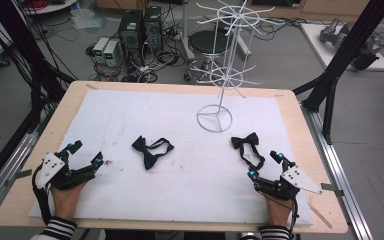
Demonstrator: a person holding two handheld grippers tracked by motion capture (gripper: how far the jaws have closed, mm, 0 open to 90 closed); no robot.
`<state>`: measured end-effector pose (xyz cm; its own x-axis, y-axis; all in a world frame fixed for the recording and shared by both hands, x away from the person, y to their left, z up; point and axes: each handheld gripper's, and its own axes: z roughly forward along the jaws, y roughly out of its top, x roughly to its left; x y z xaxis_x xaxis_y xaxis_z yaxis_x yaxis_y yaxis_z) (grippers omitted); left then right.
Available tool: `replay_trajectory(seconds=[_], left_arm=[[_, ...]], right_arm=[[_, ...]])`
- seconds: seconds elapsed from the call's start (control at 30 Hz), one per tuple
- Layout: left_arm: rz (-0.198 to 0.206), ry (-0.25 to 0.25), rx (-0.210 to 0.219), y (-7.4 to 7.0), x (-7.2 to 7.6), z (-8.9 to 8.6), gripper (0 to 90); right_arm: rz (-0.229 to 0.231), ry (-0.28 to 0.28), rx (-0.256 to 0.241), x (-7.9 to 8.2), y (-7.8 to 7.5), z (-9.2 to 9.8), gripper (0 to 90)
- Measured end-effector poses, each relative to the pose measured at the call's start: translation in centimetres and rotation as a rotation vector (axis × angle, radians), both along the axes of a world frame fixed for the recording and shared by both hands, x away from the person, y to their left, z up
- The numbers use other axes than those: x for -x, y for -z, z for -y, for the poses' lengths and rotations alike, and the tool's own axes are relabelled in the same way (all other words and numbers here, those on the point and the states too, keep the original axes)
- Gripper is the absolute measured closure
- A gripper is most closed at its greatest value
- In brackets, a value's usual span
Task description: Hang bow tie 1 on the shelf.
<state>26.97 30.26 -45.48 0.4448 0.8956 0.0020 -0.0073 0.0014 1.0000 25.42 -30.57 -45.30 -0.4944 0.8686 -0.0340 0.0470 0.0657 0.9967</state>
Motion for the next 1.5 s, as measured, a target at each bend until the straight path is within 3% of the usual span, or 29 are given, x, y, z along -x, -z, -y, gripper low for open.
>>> replay_trajectory(seconds=[0.67,0.9,1.17,1.5], left_arm=[[-0.011,-0.005,0.02,0.0,-0.1,-0.2,14.9],[-0.032,0.025,0.029,-0.3,-0.5,-0.3,13.4],[-0.04,0.061,0.002,-1.6,-1.1,-0.1,13.4],[-0.062,0.152,-0.053,-4.1,-2.3,0.2,12.6]], right_arm=[[-0.005,0.001,-0.008,0.0,0.0,0.0,11.1],[-0.001,0.003,-0.014,0.0,0.0,0.1,11.1],[-0.001,0.003,-0.014,0.0,0.0,0.1,11.1],[-0.003,0.001,-0.018,0.1,0.0,0.1,11.1]])
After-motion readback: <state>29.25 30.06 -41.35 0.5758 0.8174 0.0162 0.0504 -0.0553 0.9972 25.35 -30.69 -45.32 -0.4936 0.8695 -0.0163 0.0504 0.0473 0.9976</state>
